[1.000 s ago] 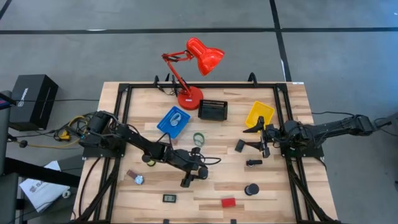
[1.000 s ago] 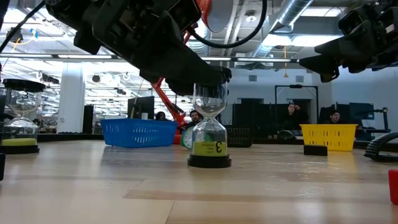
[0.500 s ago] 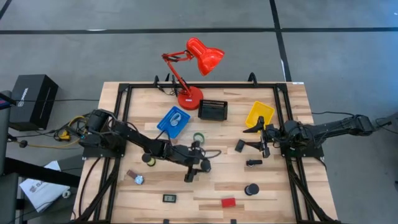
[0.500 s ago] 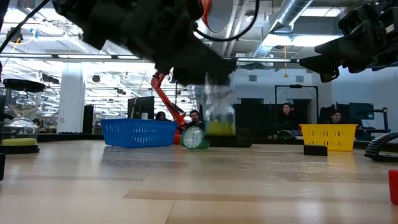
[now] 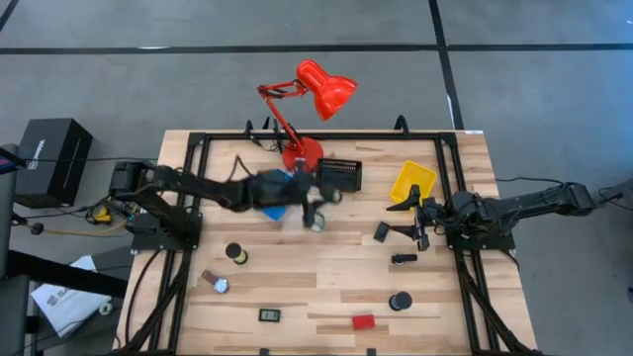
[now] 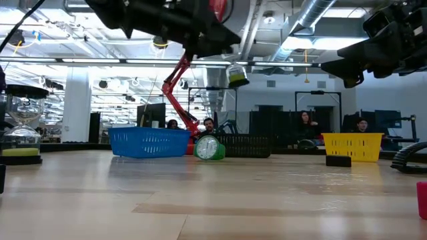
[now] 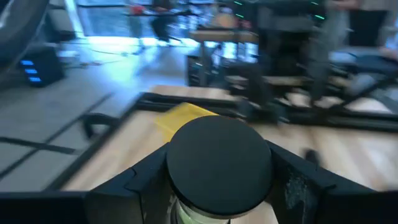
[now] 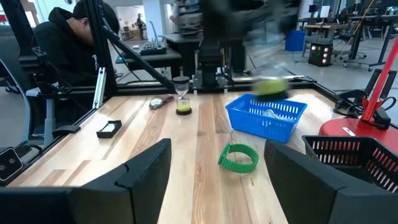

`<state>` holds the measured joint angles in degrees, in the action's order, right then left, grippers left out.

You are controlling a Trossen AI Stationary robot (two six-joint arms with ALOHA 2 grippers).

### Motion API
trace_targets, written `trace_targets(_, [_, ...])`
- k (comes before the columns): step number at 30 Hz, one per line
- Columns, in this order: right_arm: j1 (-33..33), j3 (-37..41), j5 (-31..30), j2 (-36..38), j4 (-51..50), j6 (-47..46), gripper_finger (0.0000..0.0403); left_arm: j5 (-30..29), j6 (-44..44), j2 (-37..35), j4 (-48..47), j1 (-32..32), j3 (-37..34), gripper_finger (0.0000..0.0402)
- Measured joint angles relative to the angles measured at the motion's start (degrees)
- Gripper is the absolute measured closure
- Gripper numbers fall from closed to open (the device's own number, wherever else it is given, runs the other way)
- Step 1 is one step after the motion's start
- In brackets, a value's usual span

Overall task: Pick & Place Office items
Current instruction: Put the right yellow hourglass into the black bin

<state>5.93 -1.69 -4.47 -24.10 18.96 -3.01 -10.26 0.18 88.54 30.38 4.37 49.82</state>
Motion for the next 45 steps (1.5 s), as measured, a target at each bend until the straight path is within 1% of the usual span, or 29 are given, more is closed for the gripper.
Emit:
trace_targets(3, [0.0,0.0,0.0,0.0,0.0,0.1,0.0154,0.0,0.0,0.0,1.0,4.0,0.0,0.0188])
trace_targets(6, [0.0,0.0,0.0,0.0,0.0,0.6,0.0154,-0.1,0.0,1.7,3.9,6.9,0.0,0.0192])
trace_targets(15, [0.0,0.0,0.0,0.0,0.0,0.6,0.0154,0.0,-0.4,11.3,11.2,11.4,0.0,0.0188])
trace_targets(19, [0.0,0.0,0.0,0.0,0.0,0.6,0.0154,0.0,-0.4,15.2,13.1,12.5,0.0,0.0192])
trace_targets(26, [0.0,0.0,0.0,0.0,0.0,0.6,0.0154,0.0,-0.4,18.9,13.5,13.5,0.0,0.0185])
trace_targets(32, [0.0,0.0,0.0,0.0,0.0,0.5,0.0154,0.1,-0.4,19.2,13.6,13.4,0.0,0.019])
trace_targets(36, [0.0,0.0,0.0,0.0,0.0,0.5,0.0154,0.1,-0.4,19.2,13.5,13.3,0.0,0.0186])
trace_targets(45, [0.0,0.0,0.0,0.0,0.0,0.5,0.0154,0.1,-0.6,19.2,10.9,13.1,-0.1,0.019])
